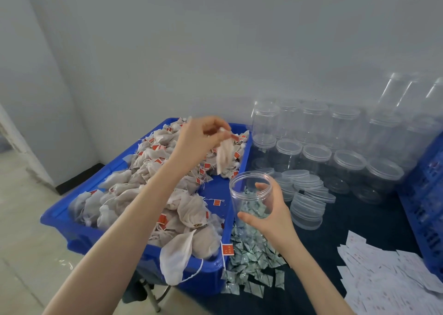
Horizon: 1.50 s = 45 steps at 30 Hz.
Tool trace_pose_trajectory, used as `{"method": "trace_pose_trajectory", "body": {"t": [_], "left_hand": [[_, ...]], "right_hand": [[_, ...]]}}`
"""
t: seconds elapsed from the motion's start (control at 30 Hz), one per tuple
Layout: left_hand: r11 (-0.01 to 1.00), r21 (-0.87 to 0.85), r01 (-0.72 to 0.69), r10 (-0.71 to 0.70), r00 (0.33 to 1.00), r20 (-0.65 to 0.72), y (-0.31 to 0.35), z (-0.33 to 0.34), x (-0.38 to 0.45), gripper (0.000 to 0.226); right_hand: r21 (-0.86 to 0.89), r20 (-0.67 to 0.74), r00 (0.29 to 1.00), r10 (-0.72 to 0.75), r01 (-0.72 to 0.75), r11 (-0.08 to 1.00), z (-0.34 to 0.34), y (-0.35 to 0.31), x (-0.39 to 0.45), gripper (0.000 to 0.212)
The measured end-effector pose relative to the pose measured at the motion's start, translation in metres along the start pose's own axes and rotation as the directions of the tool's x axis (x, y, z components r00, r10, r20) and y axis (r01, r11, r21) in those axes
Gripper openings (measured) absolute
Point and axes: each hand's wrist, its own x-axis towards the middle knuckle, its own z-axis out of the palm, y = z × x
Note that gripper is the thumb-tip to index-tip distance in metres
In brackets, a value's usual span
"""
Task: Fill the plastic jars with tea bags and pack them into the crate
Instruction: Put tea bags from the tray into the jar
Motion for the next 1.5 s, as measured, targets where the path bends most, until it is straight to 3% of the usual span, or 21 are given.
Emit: {"method": "trace_pose_trajectory", "body": {"t": [0.1, 0.17, 0.3, 0.37, 0.43, 0.5, 0.53, 0.6, 0.63, 0.67, 0.77, 0.93, 1.03, 1.17, 1.33, 1.5], "left_hand": [[0.993, -0.108, -0.04, 0.047, 0.997, 0.06, 0.018, 0.014, -0.002, 0.014], [0.994, -0.035, -0.101, 0.106, 0.974, 0.199, 0.02, 0.029, -0.008, 0.016], [0.984, 0.071, -0.162, 0.105, 0.859, 0.501, 0.009, 0.044, -0.017, 0.014], [0.989, 0.067, -0.13, 0.075, 0.845, 0.529, 0.003, 0.038, -0.016, 0.02], [0.991, 0.083, -0.1, 0.047, 0.872, 0.488, -0.007, 0.027, -0.013, 0.026], [0.968, 0.234, -0.094, -0.04, 0.859, 0.51, -0.023, 0.012, -0.013, 0.026], [0.919, 0.376, -0.117, -0.136, 0.8, 0.584, -0.032, 0.006, -0.016, 0.025], [0.741, 0.629, -0.234, -0.416, 0.575, 0.704, -0.054, 0.0, -0.027, 0.041], [0.668, 0.685, -0.291, -0.525, 0.468, 0.711, -0.063, 0.001, -0.034, 0.047], [0.639, 0.702, -0.316, -0.57, 0.418, 0.707, -0.07, 0.002, -0.041, 0.044], [0.688, 0.675, -0.268, -0.494, 0.508, 0.705, -0.08, 0.007, -0.047, 0.026], [0.754, 0.634, -0.171, -0.376, 0.679, 0.631, -0.075, 0.005, -0.036, 0.021], [0.818, 0.56, -0.133, -0.243, 0.802, 0.546, -0.063, 0.001, -0.025, 0.015], [0.918, 0.393, -0.051, -0.111, 0.918, 0.38, -0.038, -0.003, -0.015, 0.012], [0.975, 0.199, -0.094, 0.047, 0.973, 0.226, -0.002, -0.001, -0.001, 0.018], [0.992, -0.007, -0.128, 0.127, 0.964, 0.232, 0.021, 0.013, 0.005, 0.028]], "right_hand": [[0.014, -0.003, 1.0, -0.026, 0.026, 1.0, 0.002, -0.005, 0.001, 0.095], [0.055, -0.013, 1.0, -0.027, 0.028, 0.998, 0.003, -0.007, 0.002, 0.094], [0.113, -0.07, 0.997, -0.036, 0.044, 0.993, 0.0, -0.01, 0.002, 0.09], [0.111, -0.073, 0.997, -0.023, 0.031, 0.993, -0.004, -0.01, 0.002, 0.09], [0.086, -0.071, 0.997, -0.017, 0.023, 0.996, -0.006, -0.008, 0.002, 0.088], [0.086, -0.082, 0.997, -0.004, 0.011, 0.996, -0.009, -0.003, 0.001, 0.09], [0.093, -0.088, 0.996, 0.002, 0.006, 0.996, -0.009, -0.002, 0.001, 0.091], [0.099, -0.094, 0.996, 0.009, 0.001, 0.995, -0.011, 0.0, 0.001, 0.093], [0.098, -0.093, 0.996, 0.007, 0.002, 0.995, -0.011, 0.0, 0.001, 0.093], [0.093, -0.089, 0.996, 0.002, 0.006, 0.996, -0.011, 0.0, 0.002, 0.092], [0.084, -0.085, 0.996, -0.015, 0.022, 0.996, -0.01, 0.0, 0.001, 0.089], [0.068, -0.077, 0.997, -0.029, 0.034, 0.997, -0.01, 0.001, -0.001, 0.088], [0.069, -0.071, 0.997, -0.018, 0.023, 0.997, -0.009, 0.002, -0.002, 0.089], [0.069, -0.06, 0.998, 0.002, 0.002, 0.998, -0.006, 0.002, -0.003, 0.088], [0.051, -0.036, 0.999, 0.001, 0.001, 0.999, -0.002, 0.002, -0.001, 0.089], [0.049, -0.032, 0.999, 0.004, -0.002, 0.999, 0.002, -0.001, -0.002, 0.088]]}}
